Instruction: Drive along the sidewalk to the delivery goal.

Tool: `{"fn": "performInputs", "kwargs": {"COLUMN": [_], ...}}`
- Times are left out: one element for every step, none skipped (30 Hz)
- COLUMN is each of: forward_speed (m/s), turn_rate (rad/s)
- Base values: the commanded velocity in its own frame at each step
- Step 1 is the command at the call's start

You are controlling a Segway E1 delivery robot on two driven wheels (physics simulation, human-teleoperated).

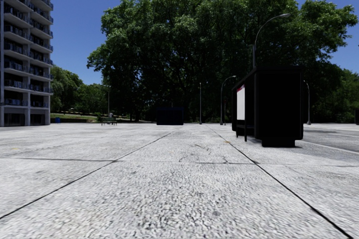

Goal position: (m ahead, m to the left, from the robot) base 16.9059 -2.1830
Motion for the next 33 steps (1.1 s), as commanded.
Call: {"fn": "performInputs", "kwargs": {"forward_speed": [2.0,2.0,2.0,2.0,2.0,2.0,2.0,2.0,2.0,2.0,2.0,2.0,2.0,2.0,2.0,2.0,2.0,2.0,2.0,2.0,2.0,2.0,2.0,2.0,2.0,2.0,2.0,2.0,2.0,2.0,2.0,2.0,2.0], "turn_rate": [0.0,0.0,0.0,0.0,0.0,0.0,0.0,0.0,0.0,0.0,0.0,0.0,0.0,0.0,0.0,0.0,0.0,0.0,0.0,0.0,0.0,0.0,0.0,0.0,0.0,0.0,0.0,0.0,0.0,0.0,0.0,0.0,0.0]}}
